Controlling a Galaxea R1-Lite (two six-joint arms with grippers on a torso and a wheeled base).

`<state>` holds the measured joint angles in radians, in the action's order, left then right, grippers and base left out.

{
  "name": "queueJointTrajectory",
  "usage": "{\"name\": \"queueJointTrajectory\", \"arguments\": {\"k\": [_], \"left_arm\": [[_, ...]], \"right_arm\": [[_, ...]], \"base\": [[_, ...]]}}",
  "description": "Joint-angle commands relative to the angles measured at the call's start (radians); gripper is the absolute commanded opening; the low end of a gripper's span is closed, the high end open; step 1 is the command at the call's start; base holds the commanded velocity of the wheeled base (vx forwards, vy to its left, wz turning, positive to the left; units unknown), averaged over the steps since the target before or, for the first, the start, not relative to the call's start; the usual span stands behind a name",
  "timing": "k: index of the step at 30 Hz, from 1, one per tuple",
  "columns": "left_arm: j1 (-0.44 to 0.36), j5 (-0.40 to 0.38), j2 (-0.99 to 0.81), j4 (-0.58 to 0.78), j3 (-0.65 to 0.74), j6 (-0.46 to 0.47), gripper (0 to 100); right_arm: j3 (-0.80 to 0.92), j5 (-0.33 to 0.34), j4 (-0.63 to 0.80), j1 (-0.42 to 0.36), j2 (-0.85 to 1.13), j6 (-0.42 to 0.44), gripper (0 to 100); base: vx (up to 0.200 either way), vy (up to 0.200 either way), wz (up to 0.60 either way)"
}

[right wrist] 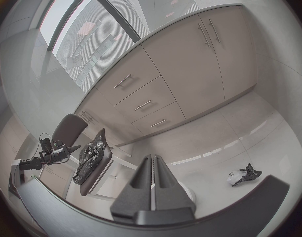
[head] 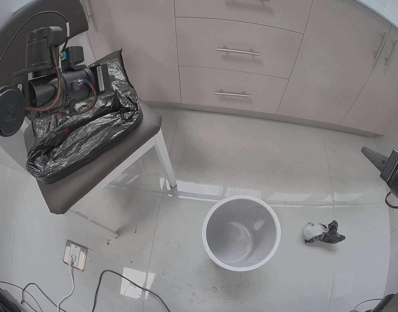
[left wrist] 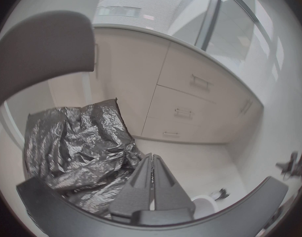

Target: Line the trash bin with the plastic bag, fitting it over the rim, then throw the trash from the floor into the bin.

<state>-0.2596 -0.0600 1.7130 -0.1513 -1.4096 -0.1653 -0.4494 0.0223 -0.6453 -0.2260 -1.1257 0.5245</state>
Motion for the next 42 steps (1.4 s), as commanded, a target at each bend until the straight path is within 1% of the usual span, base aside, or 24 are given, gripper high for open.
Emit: {"name": "queueJointTrajectory", "arguments": {"k": [1,4,6,9,10,11,13,14,15,19,21,22,23,24,25,26,27,29,31,37,42], "left_arm": [[0.066,0.006,0.014,-0.002,0.090,0.299,0],[0.091,0.022,0.045,-0.002,0.054,0.406,0],[0.091,0.040,0.050,-0.001,0.041,0.426,0],[0.091,0.043,0.050,0.009,0.040,0.463,0],[0.091,0.043,0.051,0.012,0.040,0.480,100],[0.091,0.043,0.051,0.012,0.040,0.480,100],[0.089,0.045,0.073,0.006,0.043,0.538,100],[0.089,0.045,0.076,0.004,0.043,0.541,100],[0.091,0.045,0.099,-0.010,0.031,0.606,100],[0.095,0.042,0.135,-0.025,-0.022,0.745,100],[0.095,0.043,0.140,-0.024,-0.037,0.784,100],[0.094,0.045,0.142,-0.022,-0.043,0.823,100],[0.094,0.045,0.142,-0.021,-0.046,0.837,100],[0.094,0.049,0.145,-0.017,-0.057,0.883,100],[0.094,0.052,0.149,-0.016,-0.066,0.899,100],[0.094,0.054,0.151,-0.016,-0.068,0.900,100],[0.094,0.081,0.171,-0.022,-0.091,0.915,100],[0.094,0.101,0.180,-0.021,-0.114,0.919,100],[0.092,0.109,0.189,-0.017,-0.129,0.919,100],[0.091,0.112,0.211,-0.019,-0.137,0.922,100],[0.094,0.111,0.212,-0.016,-0.126,0.948,100]], "right_arm": [[0.001,0.001,0.000,-0.010,0.006,0.000,0],[0.001,0.001,0.000,-0.010,-0.002,0.002,0],[0.001,0.001,0.000,-0.010,-0.003,0.002,0],[0.001,0.001,0.000,-0.010,-0.005,0.002,0],[0.003,0.001,0.000,-0.010,-0.003,0.002,0],[0.003,0.001,0.000,-0.010,-0.003,0.002,0],[0.003,0.001,0.000,-0.010,0.000,0.002,0],[0.003,0.001,0.000,-0.010,0.000,0.002,0],[0.001,0.001,0.000,-0.010,0.001,0.002,0],[0.003,0.001,0.000,-0.010,0.006,0.000,0],[0.003,0.001,0.000,-0.010,0.006,0.000,0],[0.001,0.001,0.000,-0.010,0.006,0.002,0],[0.001,0.001,0.000,-0.010,0.007,0.002,0],[0.001,0.001,0.000,-0.010,0.007,0.000,0],[0.003,0.001,0.000,-0.012,0.007,0.002,0],[0.003,0.001,0.000,-0.012,0.007,0.002,0],[0.003,0.007,0.000,-0.012,0.007,0.002,0],[0.005,0.013,0.000,-0.012,0.007,0.002,0],[0.005,0.014,0.000,-0.012,0.007,0.002,0],[0.005,0.014,0.000,-0.012,0.007,0.002,0],[0.005,0.014,0.000,-0.019,0.007,0.002,0]], "base": [[0.000,0.000,0.00],[0.000,0.000,0.00],[0.000,0.000,0.00],[0.000,0.000,0.00],[0.000,0.000,0.00],[0.000,0.000,0.00],[0.000,0.000,0.00],[0.000,0.000,0.00],[0.000,0.000,0.00],[0.000,0.000,0.00],[0.000,0.000,0.00],[0.000,0.000,0.00],[0.000,0.000,0.00],[0.000,0.000,0.00],[0.000,0.000,0.00],[0.000,0.000,0.00],[0.000,0.000,0.00],[0.000,0.000,0.00],[0.000,0.000,0.00],[0.000,0.000,0.00],[0.000,0.000,0.00]]}}
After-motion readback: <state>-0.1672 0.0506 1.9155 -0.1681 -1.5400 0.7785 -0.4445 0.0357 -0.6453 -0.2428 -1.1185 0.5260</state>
